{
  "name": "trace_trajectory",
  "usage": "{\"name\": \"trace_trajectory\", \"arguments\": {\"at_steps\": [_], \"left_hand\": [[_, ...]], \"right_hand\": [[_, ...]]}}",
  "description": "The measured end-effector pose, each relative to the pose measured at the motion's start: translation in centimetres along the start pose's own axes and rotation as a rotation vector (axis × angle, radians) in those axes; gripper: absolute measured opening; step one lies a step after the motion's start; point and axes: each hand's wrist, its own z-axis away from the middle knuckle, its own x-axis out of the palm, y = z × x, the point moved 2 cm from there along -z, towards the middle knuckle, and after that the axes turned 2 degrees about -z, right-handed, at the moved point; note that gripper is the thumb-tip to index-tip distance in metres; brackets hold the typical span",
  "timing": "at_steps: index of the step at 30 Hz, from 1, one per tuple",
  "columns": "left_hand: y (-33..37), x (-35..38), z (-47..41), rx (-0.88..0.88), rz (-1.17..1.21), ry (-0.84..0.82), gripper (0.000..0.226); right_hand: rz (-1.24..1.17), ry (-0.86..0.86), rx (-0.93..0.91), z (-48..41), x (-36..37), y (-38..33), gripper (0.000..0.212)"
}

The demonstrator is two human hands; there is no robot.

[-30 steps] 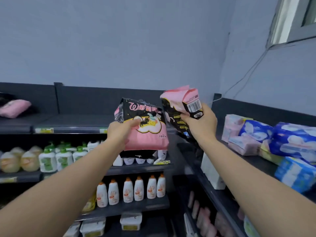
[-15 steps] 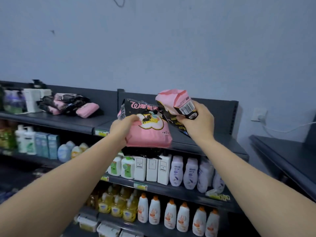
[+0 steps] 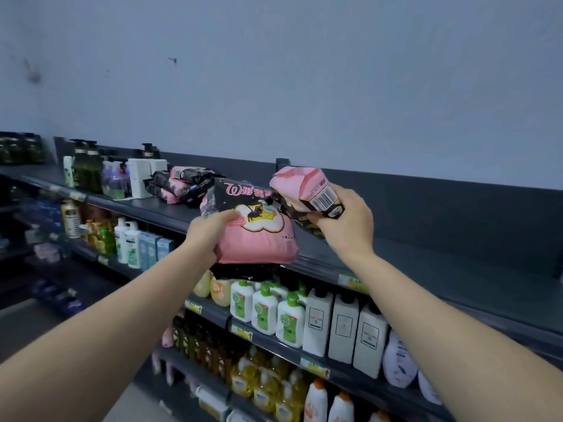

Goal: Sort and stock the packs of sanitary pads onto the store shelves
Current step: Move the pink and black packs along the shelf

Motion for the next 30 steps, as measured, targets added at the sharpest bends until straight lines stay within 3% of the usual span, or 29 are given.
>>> {"name": "trace_trajectory", "arguments": {"at_steps": [8,12,16,21,27,30], "left_hand": [[2.4,-4.3,-11.9,0.022,0.066,0.048,0.010],[3.3,-6.1,-17.8,0.006,0.058,0.046,0.024],[3.3,-7.3,-22.9,-0.015,0.036,0.064,0.023],[2.7,-8.2,-29.5,-0.020,0.023,0.095,0.043],[2.5,-8.0,-38.0,0.038,-0.081,0.124,0.047],[2.6,-7.8,-41.6,0.090,-0.183,0.148,0.036]], "right_hand": [[0.020,-0.026,-0.084,-7.0,12.8,0.2,0.040],[0.074,-0.011,-0.108,-10.0,18.5,1.1,0.044],[0.088,-0.043,-0.108,-12.3,23.1,2.2,0.044],[0.086,-0.044,-0.134,-15.4,28.5,4.3,0.045],[0.131,-0.014,-0.190,-21.1,35.2,8.0,0.049],[0.162,-0.024,-0.192,-24.0,38.3,9.8,0.054]]}}
